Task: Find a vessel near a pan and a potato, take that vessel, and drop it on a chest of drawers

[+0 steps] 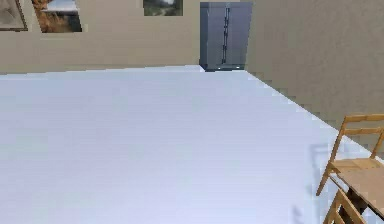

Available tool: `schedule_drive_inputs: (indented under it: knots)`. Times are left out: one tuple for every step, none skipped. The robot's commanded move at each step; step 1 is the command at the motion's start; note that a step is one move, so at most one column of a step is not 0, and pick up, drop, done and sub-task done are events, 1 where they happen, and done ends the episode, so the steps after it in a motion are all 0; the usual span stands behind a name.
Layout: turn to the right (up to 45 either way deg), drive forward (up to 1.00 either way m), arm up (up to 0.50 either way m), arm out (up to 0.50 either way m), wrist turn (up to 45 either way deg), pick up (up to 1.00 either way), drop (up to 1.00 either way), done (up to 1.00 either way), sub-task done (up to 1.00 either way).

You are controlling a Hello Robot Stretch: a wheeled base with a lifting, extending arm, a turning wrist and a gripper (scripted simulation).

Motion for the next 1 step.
schedule_drive_inputs:
  knots:
    - [0.0,0.35,0.0,0.0,0.0,0.0,0.0,0.0,0.0]
